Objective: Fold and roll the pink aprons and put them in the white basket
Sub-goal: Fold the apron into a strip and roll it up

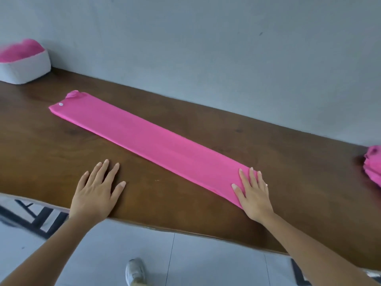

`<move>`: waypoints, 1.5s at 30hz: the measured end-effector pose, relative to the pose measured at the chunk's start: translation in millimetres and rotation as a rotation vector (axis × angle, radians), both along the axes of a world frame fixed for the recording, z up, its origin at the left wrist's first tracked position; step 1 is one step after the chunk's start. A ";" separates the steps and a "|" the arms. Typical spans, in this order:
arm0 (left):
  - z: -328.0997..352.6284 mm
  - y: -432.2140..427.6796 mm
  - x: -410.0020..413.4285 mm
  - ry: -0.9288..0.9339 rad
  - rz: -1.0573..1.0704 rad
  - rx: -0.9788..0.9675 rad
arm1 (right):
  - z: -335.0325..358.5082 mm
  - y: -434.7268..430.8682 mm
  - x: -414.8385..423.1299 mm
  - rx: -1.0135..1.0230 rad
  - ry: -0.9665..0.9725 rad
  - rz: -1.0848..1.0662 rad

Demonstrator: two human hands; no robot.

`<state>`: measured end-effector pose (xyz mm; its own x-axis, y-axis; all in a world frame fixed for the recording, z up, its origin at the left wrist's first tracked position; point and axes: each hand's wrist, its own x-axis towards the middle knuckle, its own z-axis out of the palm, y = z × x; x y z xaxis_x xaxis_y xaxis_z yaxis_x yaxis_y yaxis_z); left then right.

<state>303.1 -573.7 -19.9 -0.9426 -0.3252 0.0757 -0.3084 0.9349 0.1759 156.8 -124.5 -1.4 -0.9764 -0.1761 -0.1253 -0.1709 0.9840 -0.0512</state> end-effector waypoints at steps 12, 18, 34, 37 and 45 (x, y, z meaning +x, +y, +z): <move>2.8 57.9 7.6 -0.020 0.276 0.055 | 4.6 -1.9 4.4 -0.022 0.051 -0.018; 1.1 100.0 10.3 -0.012 0.399 0.079 | 1.4 1.1 4.6 -0.048 0.098 0.023; 3.1 323.1 -1.2 0.156 0.547 0.199 | 3.0 58.2 -20.9 -0.239 -0.050 0.397; 12.8 368.5 -14.2 0.116 0.487 0.208 | 6.5 90.8 -40.8 -0.393 -0.169 0.555; 34.1 445.2 -58.1 0.181 0.320 0.169 | 18.8 153.2 -88.2 -0.747 -0.206 0.473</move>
<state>245.0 -128.5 14.1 -0.7683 -0.6220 0.1513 -0.5290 0.7501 0.3969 68.5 28.7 17.4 -0.7523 -0.6585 0.0182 -0.4655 0.5119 -0.7220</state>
